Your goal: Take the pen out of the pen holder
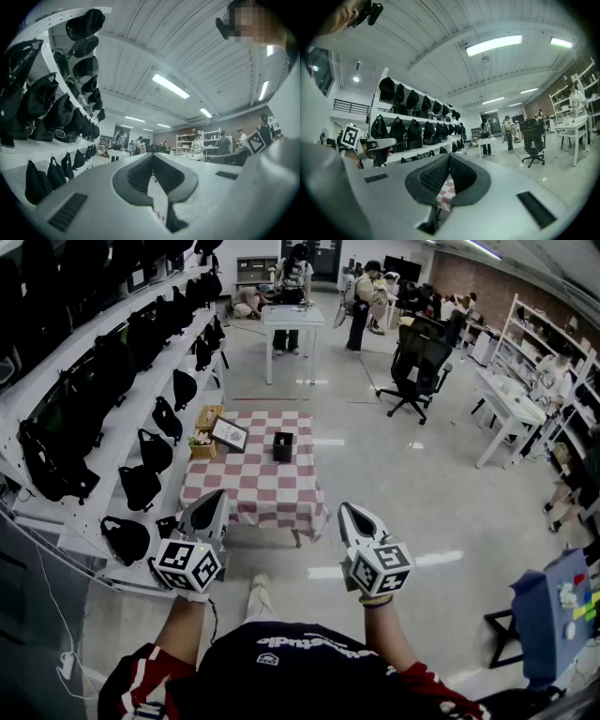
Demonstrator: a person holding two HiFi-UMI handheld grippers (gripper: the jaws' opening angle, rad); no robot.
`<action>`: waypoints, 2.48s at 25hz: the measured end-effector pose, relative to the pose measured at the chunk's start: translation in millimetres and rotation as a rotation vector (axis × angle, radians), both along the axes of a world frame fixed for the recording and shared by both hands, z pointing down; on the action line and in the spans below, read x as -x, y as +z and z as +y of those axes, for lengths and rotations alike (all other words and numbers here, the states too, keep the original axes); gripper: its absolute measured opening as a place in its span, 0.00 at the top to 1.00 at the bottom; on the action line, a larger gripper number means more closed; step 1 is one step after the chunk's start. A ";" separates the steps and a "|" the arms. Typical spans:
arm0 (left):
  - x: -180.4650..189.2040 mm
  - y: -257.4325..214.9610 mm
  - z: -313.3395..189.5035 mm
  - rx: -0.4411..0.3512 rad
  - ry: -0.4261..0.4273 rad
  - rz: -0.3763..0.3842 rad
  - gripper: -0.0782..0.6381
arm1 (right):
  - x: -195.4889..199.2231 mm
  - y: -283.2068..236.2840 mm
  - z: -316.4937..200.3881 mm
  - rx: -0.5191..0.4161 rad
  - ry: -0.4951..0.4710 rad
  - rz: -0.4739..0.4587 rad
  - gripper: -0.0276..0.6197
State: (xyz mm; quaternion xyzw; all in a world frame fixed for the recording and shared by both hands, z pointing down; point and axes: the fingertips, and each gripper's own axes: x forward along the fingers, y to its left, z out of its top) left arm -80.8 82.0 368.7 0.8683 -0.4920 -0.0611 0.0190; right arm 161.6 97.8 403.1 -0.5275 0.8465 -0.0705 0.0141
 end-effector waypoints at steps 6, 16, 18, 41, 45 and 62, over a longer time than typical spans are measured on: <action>-6.6 1.0 -2.3 -0.002 -0.007 -0.011 0.88 | -8.1 -1.6 -2.4 -0.002 0.007 -0.001 0.95; -6.4 5.0 0.8 0.012 -0.009 0.008 0.88 | -6.6 3.1 -3.6 -0.004 0.004 0.012 0.95; -6.9 5.6 1.7 0.015 -0.010 0.008 0.88 | -6.6 1.5 -3.4 -0.016 0.002 0.006 0.95; -0.4 3.4 -16.1 0.020 -0.021 0.006 0.88 | -2.8 0.7 -24.7 -0.005 0.002 0.016 0.95; 3.5 8.8 -27.1 0.036 -0.022 0.032 0.88 | 1.3 3.1 -33.9 0.002 -0.002 0.048 0.95; 17.2 -1.6 -93.0 0.023 -0.010 0.043 0.88 | 16.8 -6.7 -101.1 -0.006 0.010 0.048 0.95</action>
